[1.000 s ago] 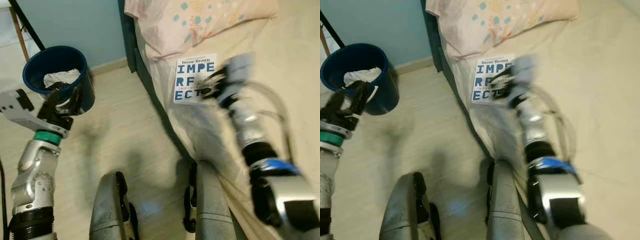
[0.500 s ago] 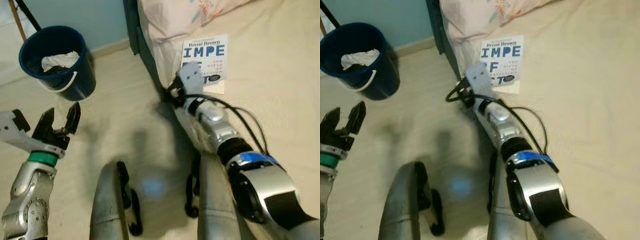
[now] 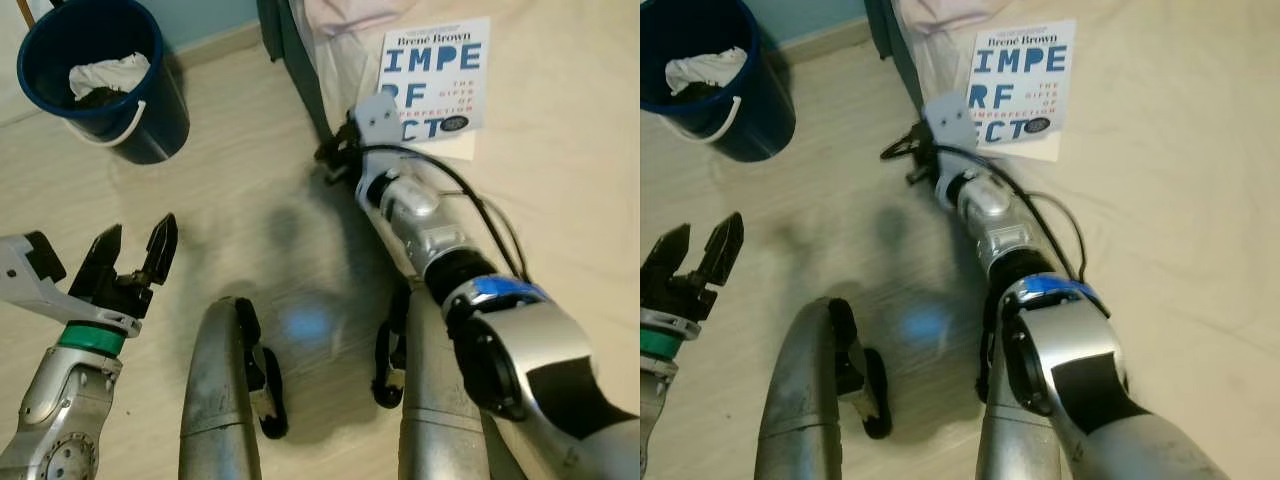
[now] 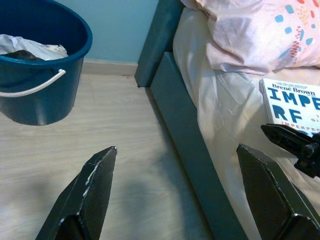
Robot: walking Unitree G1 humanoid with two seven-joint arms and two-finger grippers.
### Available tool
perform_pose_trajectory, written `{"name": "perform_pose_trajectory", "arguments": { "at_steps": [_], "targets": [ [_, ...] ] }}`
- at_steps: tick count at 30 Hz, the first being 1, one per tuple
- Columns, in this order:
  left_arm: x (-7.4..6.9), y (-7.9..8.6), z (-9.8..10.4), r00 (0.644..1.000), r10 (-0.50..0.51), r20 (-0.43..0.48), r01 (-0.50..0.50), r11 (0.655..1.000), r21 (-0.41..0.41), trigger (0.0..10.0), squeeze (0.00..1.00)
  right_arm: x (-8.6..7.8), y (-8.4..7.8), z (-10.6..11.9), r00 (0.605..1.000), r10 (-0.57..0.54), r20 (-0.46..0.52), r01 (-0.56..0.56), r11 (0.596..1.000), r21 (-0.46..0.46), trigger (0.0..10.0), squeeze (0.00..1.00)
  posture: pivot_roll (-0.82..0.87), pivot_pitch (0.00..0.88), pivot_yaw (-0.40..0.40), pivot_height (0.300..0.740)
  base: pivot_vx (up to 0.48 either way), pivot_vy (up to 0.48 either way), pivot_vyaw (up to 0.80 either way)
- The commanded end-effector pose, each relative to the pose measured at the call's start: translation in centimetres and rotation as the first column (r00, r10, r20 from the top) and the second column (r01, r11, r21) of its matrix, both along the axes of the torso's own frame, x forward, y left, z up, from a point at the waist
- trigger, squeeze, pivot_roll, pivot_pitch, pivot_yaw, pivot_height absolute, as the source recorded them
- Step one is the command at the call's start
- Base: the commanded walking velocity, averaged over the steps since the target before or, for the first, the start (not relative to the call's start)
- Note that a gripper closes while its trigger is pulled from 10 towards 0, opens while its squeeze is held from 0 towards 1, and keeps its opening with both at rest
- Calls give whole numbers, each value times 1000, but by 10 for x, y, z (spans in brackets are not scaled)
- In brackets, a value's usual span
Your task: Clean up the room
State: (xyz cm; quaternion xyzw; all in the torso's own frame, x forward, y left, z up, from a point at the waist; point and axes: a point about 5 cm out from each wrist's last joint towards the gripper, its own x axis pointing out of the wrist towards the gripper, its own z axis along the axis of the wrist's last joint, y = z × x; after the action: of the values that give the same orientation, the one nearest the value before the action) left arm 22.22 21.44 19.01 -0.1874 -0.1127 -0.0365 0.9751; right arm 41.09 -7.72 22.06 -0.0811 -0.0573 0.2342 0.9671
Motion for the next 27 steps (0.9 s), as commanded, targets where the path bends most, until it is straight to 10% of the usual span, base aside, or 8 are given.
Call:
{"name": "perform_pose_trajectory", "arguments": {
  "at_steps": [1, 20, 24, 27],
  "targets": [
    [-5, -1, -5, 999, 5, -37, -6, 1000, -9, 10000, 0, 0, -6, -14, 996, -59, -64, 57, 998, -24, 10000, 0, 122, 593, 57, 565, 0, 0, 0],
    [-8, -3, 3, 999, 21, -31, -21, 1000, -17, 10000, 0, 9, -98, -5, 880, -468, -82, 457, 881, -124, 10000, 0, 112, 583, 34, 565, 0, 0, 0],
    [-8, -3, 4, 999, 20, -30, -21, 1000, -18, 10000, 0, 11, -94, 9, 912, -405, -66, 406, 914, -5, 10000, 0, 112, 583, 33, 565, 0, 0, 0],
    [-7, -5, 5, 999, 18, -28, -18, 1000, -23, 10000, 0, 11, -55, 33, 994, -104, 9, 102, 981, 168, 10000, 0, 104, 592, 31, 565, 0, 0, 0]
  ]
}}
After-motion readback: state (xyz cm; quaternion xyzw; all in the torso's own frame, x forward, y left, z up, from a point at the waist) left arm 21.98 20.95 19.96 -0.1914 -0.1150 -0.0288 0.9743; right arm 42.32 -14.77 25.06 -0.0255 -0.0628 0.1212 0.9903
